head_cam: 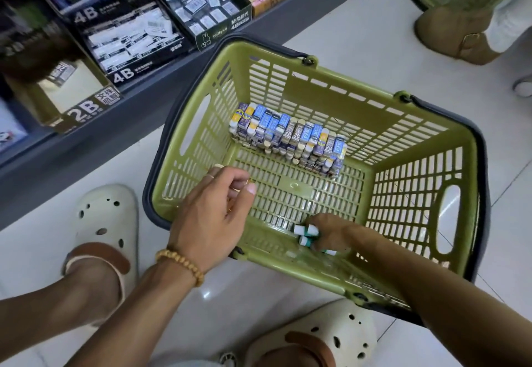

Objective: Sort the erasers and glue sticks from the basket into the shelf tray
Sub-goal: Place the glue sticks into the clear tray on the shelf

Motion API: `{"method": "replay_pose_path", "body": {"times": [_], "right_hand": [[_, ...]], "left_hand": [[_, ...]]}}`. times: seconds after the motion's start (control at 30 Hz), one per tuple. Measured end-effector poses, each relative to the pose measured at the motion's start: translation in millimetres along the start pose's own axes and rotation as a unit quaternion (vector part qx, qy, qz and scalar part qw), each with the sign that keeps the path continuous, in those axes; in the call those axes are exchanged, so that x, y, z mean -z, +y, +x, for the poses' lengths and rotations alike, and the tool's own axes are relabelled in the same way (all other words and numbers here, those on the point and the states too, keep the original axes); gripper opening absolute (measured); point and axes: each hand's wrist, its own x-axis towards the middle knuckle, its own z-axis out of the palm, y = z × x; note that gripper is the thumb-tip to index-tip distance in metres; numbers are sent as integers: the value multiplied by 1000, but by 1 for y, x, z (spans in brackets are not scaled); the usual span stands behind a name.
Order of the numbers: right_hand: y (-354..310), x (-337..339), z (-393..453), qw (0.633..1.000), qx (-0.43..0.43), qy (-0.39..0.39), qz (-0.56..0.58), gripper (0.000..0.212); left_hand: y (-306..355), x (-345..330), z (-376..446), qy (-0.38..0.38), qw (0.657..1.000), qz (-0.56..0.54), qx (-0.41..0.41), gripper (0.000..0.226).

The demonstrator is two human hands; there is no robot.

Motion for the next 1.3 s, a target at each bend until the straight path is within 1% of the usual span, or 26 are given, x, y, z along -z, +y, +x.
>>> {"method": "replay_pose_path", "body": {"times": [0.07,0.13,0.2,0.27,0.33,0.4,0.43,0.5,0.53,0.57,0.63,0.67,0.73,0.8,0.9,0.97,1.03,1.07,1.13,1.2,1.3], "right_hand": [[-6,6,1,999,-13,-32,-3,49],[-10,11,-2,998,-15,-58,-1,48],[-14,15,-10,998,-19,-65,2,32],[-22,22,-23,998,-12,-50,35,25],[-33,36,-40,992,25,-4,124,19],[-52,58,-65,966,68,62,240,11],[-65,69,-79,947,88,89,297,13],[-92,86,-106,907,137,118,380,17],[-106,92,-118,893,162,125,400,19],[-120,96,-130,884,189,133,407,20],[-144,101,-149,872,234,149,404,13],[-153,103,-156,866,247,155,407,11],[-169,108,-168,856,260,173,412,17],[-187,113,-177,856,268,191,400,25],[-216,120,-189,861,276,212,371,19],[-236,128,-194,867,276,237,340,20],[-256,138,-198,867,281,262,316,26],[-267,144,-199,861,287,275,316,27],[-291,156,-202,844,306,297,326,27],[-319,170,-205,832,330,302,330,26],[-364,193,-209,831,352,314,296,22]], "left_hand": [[0,-1,0,-1,1000,1,2,38],[0,0,0,-1,1000,-1,6,27],[2,1,0,-7,1000,-7,13,18],[4,3,0,-10,999,-37,24,14],[8,6,0,-10,996,-79,38,12],[11,11,-1,-4,991,-118,64,9],[14,14,-1,3,987,-143,74,9],[20,23,-4,23,977,-196,87,12],[22,28,-5,29,972,-216,91,13],[26,34,-6,31,967,-233,94,14],[34,48,-8,32,958,-270,91,18],[39,56,-10,34,954,-285,82,16],[48,73,-15,46,955,-290,49,13],[53,90,-20,59,956,-286,26,17],[56,117,-27,67,949,-309,20,13],[55,137,-31,73,939,-335,24,9],[54,159,-35,95,925,-367,27,7],[54,172,-37,112,917,-382,25,7],[53,201,-40,160,895,-415,25,7],[54,231,-43,212,868,-448,23,10],[54,276,-47,274,837,-474,13,15]]}}
